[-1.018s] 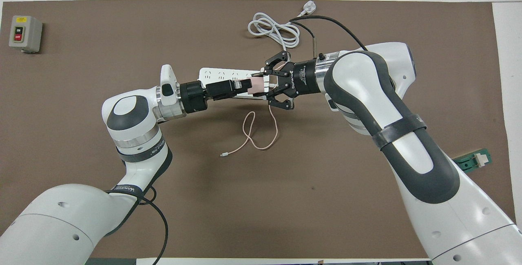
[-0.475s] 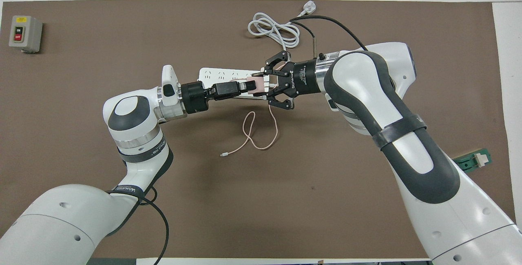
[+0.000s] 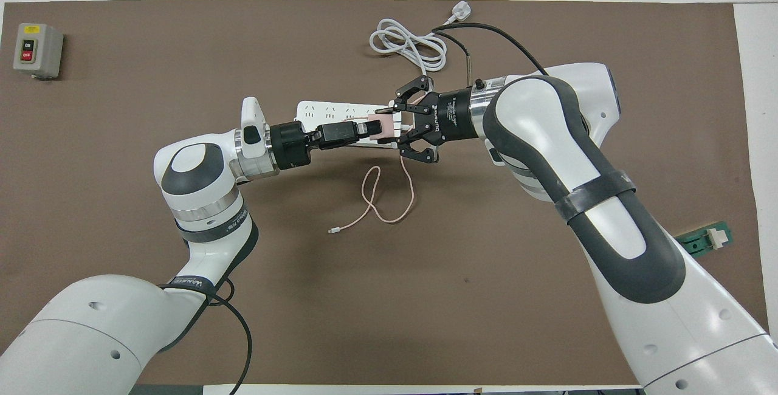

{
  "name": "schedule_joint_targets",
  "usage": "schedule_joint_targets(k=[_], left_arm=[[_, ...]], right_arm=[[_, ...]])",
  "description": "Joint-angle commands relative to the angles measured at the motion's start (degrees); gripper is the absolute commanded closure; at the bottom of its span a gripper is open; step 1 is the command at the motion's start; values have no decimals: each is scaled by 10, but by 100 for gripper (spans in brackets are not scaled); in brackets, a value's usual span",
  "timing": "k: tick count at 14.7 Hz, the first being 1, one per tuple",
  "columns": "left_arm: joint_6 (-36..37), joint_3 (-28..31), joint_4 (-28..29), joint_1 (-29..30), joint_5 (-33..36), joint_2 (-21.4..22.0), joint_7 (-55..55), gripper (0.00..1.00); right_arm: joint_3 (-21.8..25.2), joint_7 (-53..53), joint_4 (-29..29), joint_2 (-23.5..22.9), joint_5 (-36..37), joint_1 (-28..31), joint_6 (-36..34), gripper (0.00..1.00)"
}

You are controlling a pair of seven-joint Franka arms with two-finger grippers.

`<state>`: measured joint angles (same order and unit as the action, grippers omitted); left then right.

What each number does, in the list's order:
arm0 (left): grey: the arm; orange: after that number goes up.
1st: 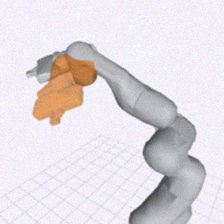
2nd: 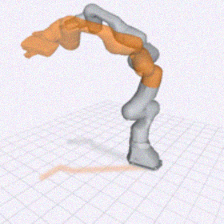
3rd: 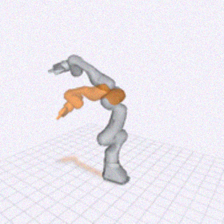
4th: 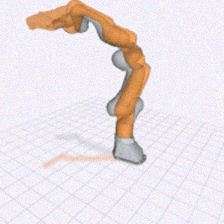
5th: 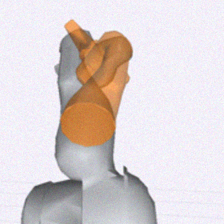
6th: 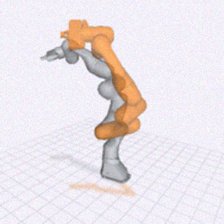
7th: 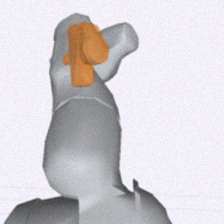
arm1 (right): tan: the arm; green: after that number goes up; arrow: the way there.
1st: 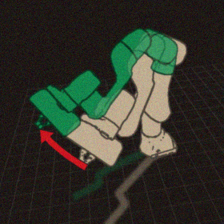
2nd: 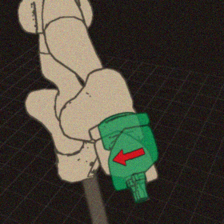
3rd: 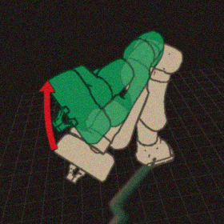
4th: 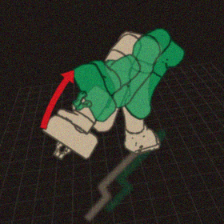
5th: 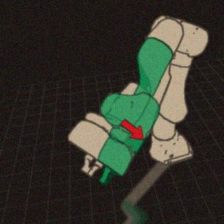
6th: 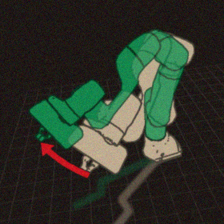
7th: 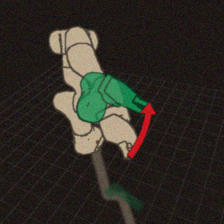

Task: Plug charger into power strip

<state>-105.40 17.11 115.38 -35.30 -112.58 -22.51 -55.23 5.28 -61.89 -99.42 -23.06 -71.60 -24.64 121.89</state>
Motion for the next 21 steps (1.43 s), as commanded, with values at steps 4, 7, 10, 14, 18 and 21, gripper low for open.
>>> schedule_joint_targets(k=[4,7,10,14,18,21], left_arm=[[-9,10,8,-14,-10,9,-9,100],[-8,10,7,-14,-10,9,-8,100],[-8,10,6,-14,-10,9,-8,100],[-28,14,3,-12,-9,12,-9,100],[-64,53,-46,-12,47,16,40,100],[-64,81,-104,-6,138,13,126,100]], right_arm=[[-3,13,0,-4,9,-1,13,14],[-3,15,-2,-4,7,-1,14,0],[-3,15,-2,-4,7,0,13,0],[-1,23,3,-3,14,0,12,0],[-1,26,37,2,106,6,7,0],[0,29,55,12,154,7,6,0]])
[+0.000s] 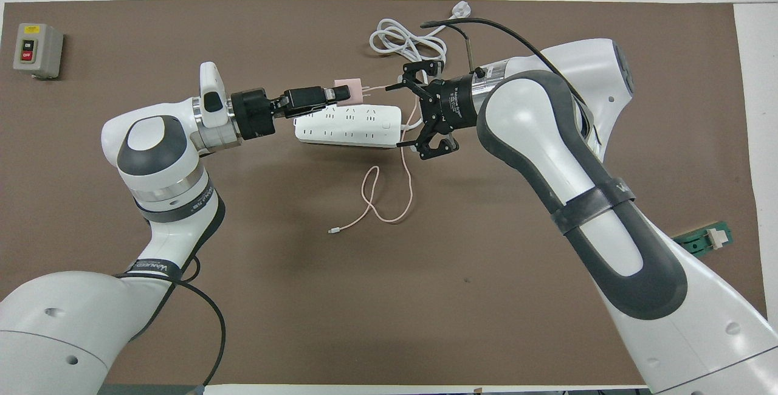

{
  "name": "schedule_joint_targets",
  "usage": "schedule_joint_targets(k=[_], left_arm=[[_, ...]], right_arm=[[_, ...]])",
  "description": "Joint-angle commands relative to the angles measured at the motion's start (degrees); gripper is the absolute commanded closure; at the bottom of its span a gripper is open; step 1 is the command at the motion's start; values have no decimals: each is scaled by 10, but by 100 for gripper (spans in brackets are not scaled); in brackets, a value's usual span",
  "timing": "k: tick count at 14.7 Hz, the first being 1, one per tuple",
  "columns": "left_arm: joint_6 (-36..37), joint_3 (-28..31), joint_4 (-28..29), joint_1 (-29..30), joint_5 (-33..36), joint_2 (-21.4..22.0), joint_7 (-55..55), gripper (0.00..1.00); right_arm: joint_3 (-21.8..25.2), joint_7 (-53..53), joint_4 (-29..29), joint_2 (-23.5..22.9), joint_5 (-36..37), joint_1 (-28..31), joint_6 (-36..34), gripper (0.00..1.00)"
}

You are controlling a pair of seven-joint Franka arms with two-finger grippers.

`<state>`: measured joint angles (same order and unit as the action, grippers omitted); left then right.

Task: Plug charger into power strip

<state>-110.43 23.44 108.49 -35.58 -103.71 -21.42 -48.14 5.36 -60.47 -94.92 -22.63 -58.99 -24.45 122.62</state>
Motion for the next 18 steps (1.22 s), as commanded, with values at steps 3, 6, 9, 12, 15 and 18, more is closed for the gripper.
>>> schedule_joint_targets(k=[3,6,9,12,15,18], left_arm=[[-7,59,-86,-3,148,1,151,100],[23,94,-148,-1,276,4,279,100],[72,130,-213,-1,388,1,388,100],[123,156,-266,-1,494,0,464,100],[175,189,-275,-6,581,-2,487,100],[231,198,-308,-11,694,-3,555,100]], right_arm=[[1,35,8,31,102,23,-6,0],[1,36,5,71,187,57,-50,0],[1,67,4,117,289,92,-90,0],[1,126,-1,145,367,115,-120,0],[0,128,-4,166,468,108,-146,0],[-6,127,-5,195,492,110,-174,0]])
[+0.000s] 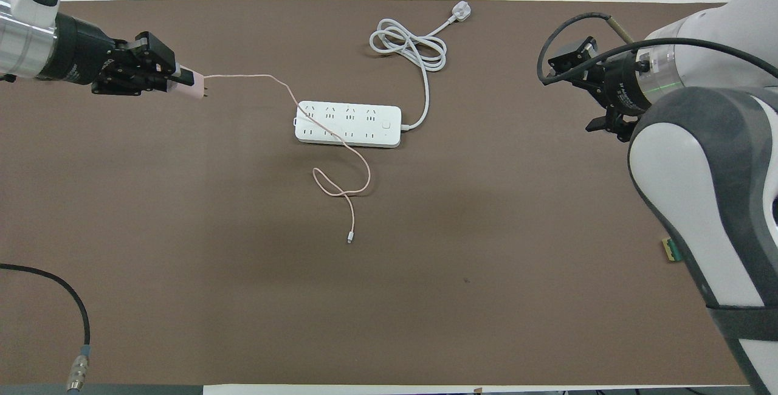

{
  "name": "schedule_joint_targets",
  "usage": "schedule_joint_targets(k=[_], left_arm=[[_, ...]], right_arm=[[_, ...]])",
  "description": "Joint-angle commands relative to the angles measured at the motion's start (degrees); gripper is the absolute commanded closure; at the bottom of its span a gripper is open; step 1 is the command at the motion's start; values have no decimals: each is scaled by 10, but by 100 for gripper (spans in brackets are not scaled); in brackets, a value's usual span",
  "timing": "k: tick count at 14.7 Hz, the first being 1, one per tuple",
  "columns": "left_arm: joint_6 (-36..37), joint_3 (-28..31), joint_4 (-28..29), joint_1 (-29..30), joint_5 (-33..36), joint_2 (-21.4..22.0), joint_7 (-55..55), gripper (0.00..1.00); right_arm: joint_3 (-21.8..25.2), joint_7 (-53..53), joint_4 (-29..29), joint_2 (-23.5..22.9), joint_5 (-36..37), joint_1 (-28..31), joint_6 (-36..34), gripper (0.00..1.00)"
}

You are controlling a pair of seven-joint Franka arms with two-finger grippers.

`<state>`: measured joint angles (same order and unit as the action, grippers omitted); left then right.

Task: Plug charger into power strip
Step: 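Carry the charger with the left gripper while the right gripper withdraws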

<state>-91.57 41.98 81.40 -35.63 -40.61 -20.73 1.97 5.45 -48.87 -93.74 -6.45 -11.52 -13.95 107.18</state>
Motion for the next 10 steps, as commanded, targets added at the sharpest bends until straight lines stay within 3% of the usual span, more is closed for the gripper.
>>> schedule_joint_targets(k=[1,4,7,9,10], left_arm=[[52,13,-40,-18,90,-10,80,100],[68,12,-40,-57,155,-7,206,100],[70,8,-40,-96,165,-9,322,100],[69,7,-41,-118,167,-12,427,100],[69,8,-40,-127,168,-14,460,100]], right_arm=[[-10,11,-17,39,14,5,-22,0],[-31,59,-12,38,30,32,-21,0],[1,253,-12,59,34,61,-84,0],[21,265,-13,79,51,60,-129,0],[15,273,-11,80,102,58,-144,0]])
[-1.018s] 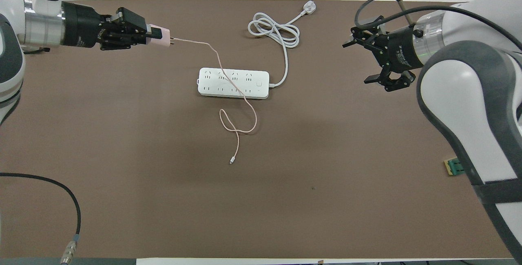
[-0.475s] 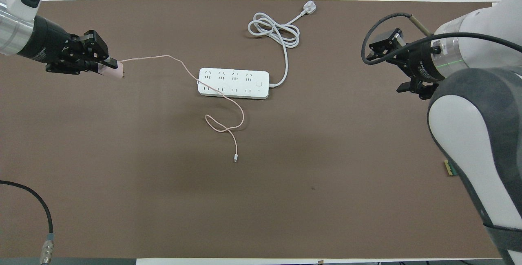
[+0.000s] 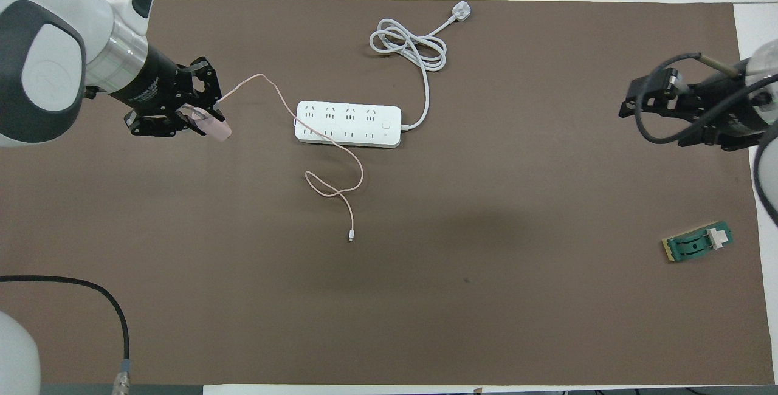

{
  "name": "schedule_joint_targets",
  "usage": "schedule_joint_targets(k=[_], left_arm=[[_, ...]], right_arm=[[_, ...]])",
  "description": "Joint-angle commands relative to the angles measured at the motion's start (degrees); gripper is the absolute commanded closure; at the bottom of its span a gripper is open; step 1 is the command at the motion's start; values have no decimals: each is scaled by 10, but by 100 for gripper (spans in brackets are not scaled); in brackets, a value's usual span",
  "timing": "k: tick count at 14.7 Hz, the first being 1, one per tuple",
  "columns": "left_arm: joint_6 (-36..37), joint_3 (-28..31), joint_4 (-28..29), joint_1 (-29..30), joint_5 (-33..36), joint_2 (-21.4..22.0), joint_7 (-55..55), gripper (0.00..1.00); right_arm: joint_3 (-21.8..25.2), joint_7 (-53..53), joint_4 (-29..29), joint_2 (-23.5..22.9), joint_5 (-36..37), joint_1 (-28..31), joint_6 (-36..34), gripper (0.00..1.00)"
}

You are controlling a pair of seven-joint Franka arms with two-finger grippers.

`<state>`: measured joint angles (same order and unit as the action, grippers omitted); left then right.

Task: Plug charger into power strip
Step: 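Carry the charger with the left gripper while the right gripper withdraws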

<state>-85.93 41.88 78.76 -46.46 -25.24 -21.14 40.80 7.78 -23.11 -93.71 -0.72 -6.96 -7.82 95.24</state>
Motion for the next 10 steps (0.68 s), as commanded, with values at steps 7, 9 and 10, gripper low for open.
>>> schedule_joint_targets(k=[7,9,10], left_arm=[[8,8,2,-16,4,-12,169,100],[10,9,3,-21,5,-12,215,100],[7,9,3,-21,8,-13,233,100]], right_arm=[[-8,97,9,21,86,0,-57,0],[34,175,31,18,77,-4,-62,0],[34,184,54,3,84,-7,-64,0]])
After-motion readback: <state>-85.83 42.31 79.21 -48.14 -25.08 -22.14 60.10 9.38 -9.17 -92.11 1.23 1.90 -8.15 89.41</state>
